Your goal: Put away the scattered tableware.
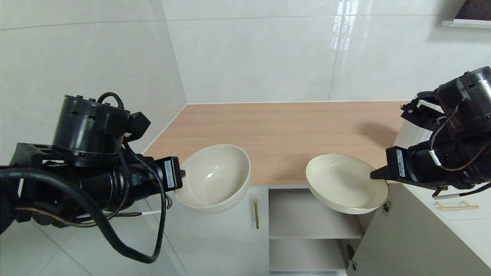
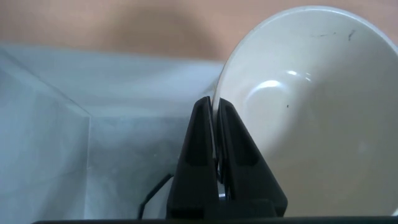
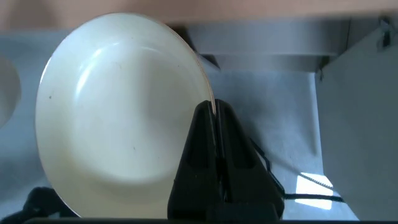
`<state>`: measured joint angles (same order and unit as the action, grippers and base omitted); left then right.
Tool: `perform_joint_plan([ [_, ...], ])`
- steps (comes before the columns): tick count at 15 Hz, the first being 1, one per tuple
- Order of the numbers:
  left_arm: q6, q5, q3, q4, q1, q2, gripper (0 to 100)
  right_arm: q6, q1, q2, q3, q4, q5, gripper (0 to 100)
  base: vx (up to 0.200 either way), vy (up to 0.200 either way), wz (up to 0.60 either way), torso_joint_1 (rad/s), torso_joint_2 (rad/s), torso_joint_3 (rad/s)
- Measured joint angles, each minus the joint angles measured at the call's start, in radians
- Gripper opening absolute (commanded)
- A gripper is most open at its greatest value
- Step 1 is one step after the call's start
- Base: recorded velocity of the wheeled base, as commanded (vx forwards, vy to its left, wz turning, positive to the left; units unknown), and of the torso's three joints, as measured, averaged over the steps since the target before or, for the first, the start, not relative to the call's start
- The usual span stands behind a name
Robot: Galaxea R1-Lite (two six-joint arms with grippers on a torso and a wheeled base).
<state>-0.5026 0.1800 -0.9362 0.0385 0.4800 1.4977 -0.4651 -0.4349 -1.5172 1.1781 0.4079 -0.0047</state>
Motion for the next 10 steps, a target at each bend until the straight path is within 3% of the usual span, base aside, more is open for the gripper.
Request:
perform_joint_plan([
  [4,0.0,0.001,0.002,-0.002,-0.001,0.001,0,0.004,-0.008,-0.018,-0.016,-0.002,-0.001,0,0.0,0.0,0.0,-0.043,0.09,0.051],
  [10,0.0,0.0,0.003,0.0,-0.001,0.009,0,0.008,-0.019,-0.03,-0.029,-0.001,0.0,0,0.0,0.0,0.0,-0.207,0.47,0.25],
])
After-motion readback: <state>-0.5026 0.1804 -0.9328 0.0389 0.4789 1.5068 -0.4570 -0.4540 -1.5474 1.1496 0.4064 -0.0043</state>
